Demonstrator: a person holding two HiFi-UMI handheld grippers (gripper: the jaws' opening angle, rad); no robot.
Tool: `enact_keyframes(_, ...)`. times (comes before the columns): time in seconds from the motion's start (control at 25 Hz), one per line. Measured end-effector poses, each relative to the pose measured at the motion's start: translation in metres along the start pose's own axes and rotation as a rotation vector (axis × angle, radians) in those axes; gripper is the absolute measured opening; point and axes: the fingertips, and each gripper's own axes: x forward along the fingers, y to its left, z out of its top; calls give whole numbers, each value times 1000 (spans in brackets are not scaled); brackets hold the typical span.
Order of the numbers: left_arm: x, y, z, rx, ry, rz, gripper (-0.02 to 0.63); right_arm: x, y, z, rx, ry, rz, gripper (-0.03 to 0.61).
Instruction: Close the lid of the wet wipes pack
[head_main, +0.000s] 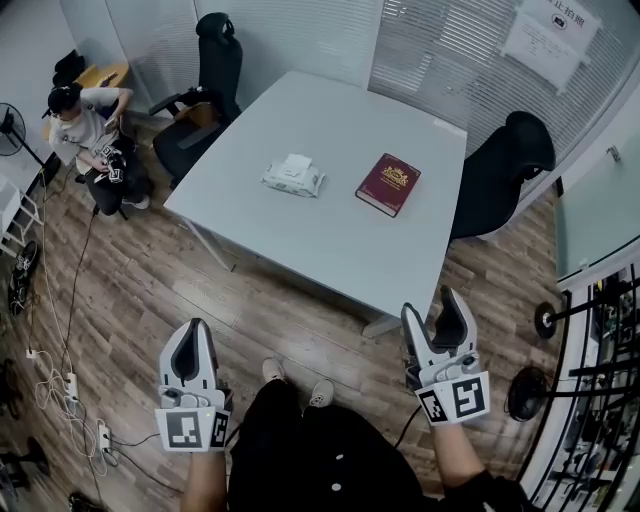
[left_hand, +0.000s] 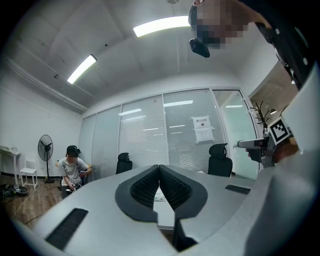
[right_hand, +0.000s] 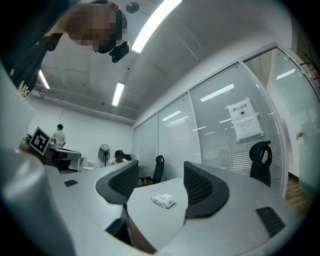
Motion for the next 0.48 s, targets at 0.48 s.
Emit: enact_keyframes(0.48,33,17,-1,4,-9,-21,17,33,-2,-5,-5,7,-17,285)
